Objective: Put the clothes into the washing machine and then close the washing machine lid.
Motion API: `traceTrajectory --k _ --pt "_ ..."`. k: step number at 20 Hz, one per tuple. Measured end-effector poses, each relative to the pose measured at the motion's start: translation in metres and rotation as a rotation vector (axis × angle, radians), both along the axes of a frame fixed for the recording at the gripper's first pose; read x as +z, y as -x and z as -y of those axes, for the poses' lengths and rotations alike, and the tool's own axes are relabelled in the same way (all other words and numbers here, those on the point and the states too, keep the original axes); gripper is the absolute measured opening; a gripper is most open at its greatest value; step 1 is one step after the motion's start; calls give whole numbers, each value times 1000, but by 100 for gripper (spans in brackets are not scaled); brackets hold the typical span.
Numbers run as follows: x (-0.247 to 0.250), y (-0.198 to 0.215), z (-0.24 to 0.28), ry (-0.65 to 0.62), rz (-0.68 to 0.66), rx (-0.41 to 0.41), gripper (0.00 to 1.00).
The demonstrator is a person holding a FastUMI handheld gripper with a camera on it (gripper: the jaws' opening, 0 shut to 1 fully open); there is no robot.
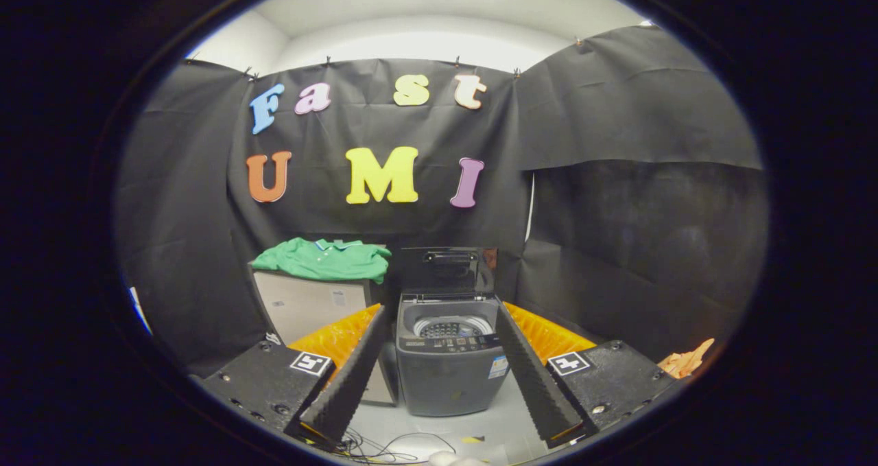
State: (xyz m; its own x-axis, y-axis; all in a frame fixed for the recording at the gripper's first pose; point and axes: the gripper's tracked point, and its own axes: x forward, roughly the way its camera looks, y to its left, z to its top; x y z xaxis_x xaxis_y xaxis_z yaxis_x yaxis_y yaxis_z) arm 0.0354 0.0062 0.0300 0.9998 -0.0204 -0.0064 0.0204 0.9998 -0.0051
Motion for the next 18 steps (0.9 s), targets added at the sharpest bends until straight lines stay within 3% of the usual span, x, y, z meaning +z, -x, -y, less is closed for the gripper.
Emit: traceTrajectory --k 8,18 --pt "69 -74 -4 -4 16 -30 100" --pt "147 -218 -89 -35 18 131 100"
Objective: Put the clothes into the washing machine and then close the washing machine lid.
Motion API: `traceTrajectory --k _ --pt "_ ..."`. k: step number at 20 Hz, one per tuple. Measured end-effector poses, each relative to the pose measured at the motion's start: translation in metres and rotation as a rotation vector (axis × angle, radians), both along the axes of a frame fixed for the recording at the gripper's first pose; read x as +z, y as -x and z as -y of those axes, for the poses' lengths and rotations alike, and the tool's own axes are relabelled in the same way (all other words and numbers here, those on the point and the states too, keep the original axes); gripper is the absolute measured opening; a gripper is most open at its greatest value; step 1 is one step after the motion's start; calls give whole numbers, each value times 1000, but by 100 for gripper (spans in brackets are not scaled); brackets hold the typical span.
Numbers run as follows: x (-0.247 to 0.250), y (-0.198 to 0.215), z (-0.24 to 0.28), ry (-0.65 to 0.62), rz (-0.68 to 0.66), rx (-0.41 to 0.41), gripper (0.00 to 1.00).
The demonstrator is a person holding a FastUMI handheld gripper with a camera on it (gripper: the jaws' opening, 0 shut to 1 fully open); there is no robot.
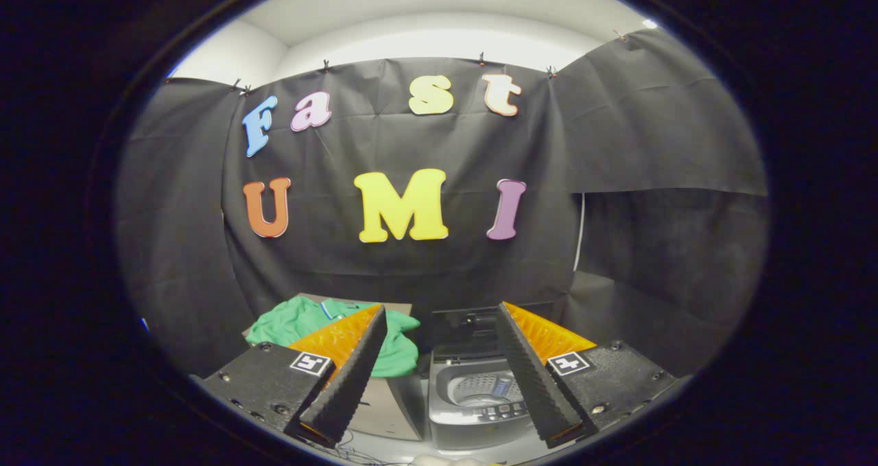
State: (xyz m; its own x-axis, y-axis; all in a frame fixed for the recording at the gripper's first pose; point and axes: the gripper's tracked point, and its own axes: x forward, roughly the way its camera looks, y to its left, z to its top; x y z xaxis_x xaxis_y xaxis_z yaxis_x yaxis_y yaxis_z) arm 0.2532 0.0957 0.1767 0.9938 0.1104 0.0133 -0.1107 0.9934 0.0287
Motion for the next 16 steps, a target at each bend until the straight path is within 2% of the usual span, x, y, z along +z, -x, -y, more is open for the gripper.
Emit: traceTrajectory --k 7,11,16 --pt "15 -96 -84 2 -43 81 100" --pt "-1 -142 -134 8 -112 117 100" --pt "-44 -177 -186 16 -220 155 100"
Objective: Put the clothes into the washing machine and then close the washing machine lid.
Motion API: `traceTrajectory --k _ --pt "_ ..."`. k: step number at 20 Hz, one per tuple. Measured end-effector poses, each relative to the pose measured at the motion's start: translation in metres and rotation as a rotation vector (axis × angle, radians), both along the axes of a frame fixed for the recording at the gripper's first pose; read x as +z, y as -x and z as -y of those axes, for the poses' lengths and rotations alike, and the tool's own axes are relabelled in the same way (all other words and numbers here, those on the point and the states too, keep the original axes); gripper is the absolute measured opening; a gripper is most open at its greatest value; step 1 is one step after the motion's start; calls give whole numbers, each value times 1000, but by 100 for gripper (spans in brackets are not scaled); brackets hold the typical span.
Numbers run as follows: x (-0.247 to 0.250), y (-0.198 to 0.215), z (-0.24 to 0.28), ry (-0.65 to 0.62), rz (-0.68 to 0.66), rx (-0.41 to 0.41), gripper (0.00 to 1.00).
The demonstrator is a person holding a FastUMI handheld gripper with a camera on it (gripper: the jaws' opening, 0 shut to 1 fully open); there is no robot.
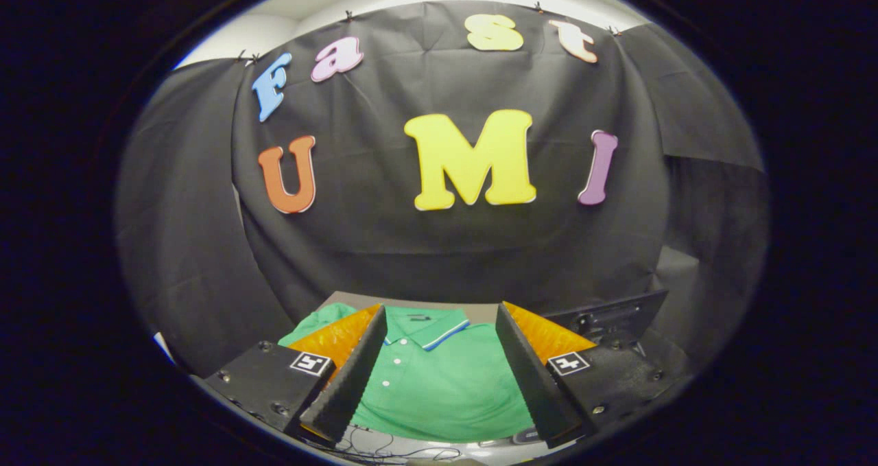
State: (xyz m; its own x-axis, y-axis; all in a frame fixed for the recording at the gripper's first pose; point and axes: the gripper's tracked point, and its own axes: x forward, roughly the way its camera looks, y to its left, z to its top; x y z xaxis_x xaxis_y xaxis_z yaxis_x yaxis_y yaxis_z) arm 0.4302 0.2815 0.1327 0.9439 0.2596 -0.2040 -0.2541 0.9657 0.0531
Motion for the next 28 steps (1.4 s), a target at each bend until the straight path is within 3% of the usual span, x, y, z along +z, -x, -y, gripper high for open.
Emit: traceTrajectory --k 14,24,28 --pt "-125 -48 -60 124 -262 -53 100" --pt "-142 -52 -60 123 -299 -94 100" --pt "-145 -51 -61 153 -290 -70 100"
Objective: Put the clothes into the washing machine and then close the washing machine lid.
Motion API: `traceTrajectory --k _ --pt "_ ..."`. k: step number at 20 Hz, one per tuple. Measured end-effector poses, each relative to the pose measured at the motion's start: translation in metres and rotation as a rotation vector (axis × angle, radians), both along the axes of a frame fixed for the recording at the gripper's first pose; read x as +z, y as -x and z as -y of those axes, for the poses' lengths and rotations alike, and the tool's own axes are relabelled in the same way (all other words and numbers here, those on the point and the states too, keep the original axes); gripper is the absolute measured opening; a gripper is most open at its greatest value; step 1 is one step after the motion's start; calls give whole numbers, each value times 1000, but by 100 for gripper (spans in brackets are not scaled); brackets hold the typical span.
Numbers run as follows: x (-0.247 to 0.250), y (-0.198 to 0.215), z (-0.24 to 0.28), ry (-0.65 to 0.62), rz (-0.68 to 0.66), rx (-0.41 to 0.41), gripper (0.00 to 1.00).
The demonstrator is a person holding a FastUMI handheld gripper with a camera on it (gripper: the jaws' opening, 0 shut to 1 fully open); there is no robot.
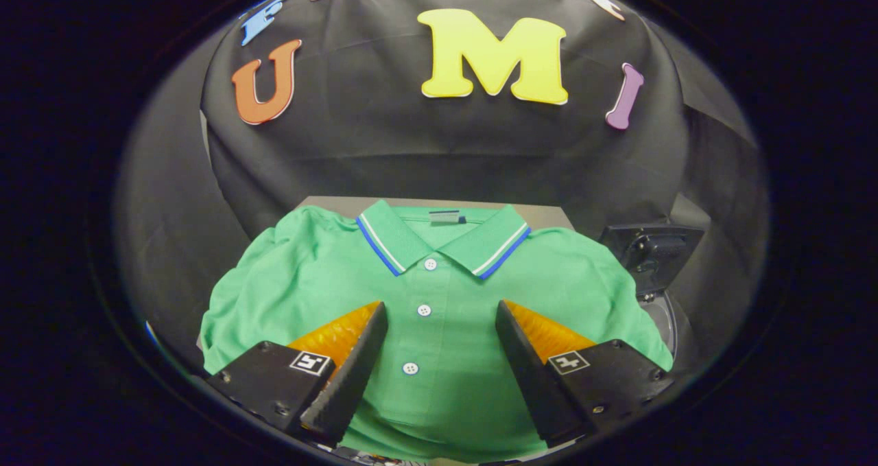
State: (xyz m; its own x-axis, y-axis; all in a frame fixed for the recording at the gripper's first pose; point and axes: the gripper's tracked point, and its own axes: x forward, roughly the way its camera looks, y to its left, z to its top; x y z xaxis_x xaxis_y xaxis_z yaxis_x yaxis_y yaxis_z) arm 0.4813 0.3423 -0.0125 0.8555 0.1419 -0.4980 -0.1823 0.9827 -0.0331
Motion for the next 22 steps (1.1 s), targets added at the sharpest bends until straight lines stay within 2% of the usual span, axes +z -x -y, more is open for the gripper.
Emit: traceTrajectory --k 5,6,7,10,11,12,14,18,22 --pt "-2 1 -2 24 -66 33 94" --pt "-1 0 -3 33 -80 38 87" --pt "1 2 -6 35 -97 58 85" --pt "4 -1 -6 39 -113 44 42" --pt "3 -4 -6 48 -114 52 39" --pt "6 -3 -6 55 -117 57 23" --pt "4 -4 -6 46 -128 49 11" --pt "7 -3 -8 -20 -125 42 7" --pt "14 12 -8 -94 -95 80 6"
